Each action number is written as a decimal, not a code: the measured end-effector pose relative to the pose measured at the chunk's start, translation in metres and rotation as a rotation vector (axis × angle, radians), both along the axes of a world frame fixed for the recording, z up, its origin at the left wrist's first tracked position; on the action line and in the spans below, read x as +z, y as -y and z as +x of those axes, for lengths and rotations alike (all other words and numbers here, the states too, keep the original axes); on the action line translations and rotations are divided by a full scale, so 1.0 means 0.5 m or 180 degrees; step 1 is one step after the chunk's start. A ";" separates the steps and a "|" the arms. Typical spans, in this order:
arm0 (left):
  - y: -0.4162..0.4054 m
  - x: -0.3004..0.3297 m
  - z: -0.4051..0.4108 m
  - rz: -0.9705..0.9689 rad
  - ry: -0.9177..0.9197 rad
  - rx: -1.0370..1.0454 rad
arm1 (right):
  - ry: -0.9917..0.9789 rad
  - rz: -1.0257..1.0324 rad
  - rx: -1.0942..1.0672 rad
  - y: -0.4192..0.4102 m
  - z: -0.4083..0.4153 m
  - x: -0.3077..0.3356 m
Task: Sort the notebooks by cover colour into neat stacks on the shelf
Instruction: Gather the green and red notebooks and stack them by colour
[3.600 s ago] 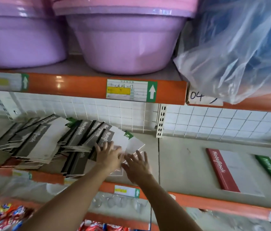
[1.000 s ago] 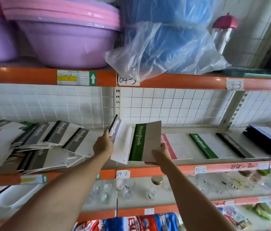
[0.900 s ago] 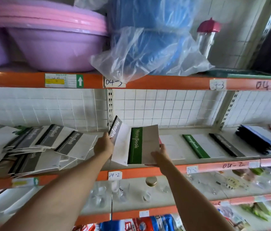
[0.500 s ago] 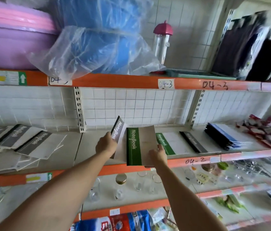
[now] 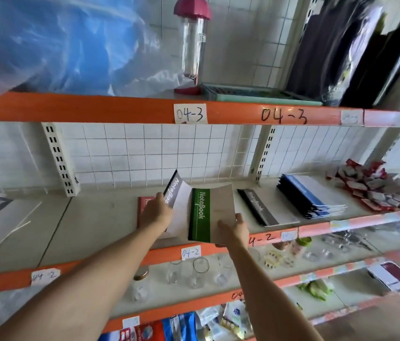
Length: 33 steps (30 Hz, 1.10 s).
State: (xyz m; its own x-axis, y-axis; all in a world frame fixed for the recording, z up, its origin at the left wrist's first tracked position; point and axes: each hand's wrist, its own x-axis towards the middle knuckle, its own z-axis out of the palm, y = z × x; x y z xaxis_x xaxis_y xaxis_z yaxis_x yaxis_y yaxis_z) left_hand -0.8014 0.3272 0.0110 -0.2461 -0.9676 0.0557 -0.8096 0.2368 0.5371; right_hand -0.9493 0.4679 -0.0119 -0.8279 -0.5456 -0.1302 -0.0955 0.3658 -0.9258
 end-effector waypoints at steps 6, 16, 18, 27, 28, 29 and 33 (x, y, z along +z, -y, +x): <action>0.057 -0.016 -0.059 0.0066 -0.0006 0.0346 | -0.0870 0.0900 0.0141 0.047 -0.137 0.000; 0.138 -0.033 -0.110 0.0168 0.0050 0.0564 | -0.1564 0.2381 0.0634 0.155 -0.218 -0.040; 0.136 -0.026 -0.125 0.0172 0.0088 0.0563 | -0.1614 0.2569 0.0627 0.159 -0.221 -0.035; 0.104 0.017 -0.254 0.0364 -0.0063 0.0408 | 0.0442 0.0860 0.1083 0.214 -0.243 0.006; 0.097 0.022 -0.277 0.0443 -0.0115 0.0421 | 0.1048 0.0611 0.1022 0.217 -0.247 0.016; 0.092 0.023 -0.302 0.0511 -0.0168 0.0397 | 0.1327 0.0459 0.0945 0.218 -0.258 0.021; 0.053 0.023 -0.393 0.0633 -0.0073 0.0085 | 0.0775 0.0414 0.0650 0.190 -0.341 0.028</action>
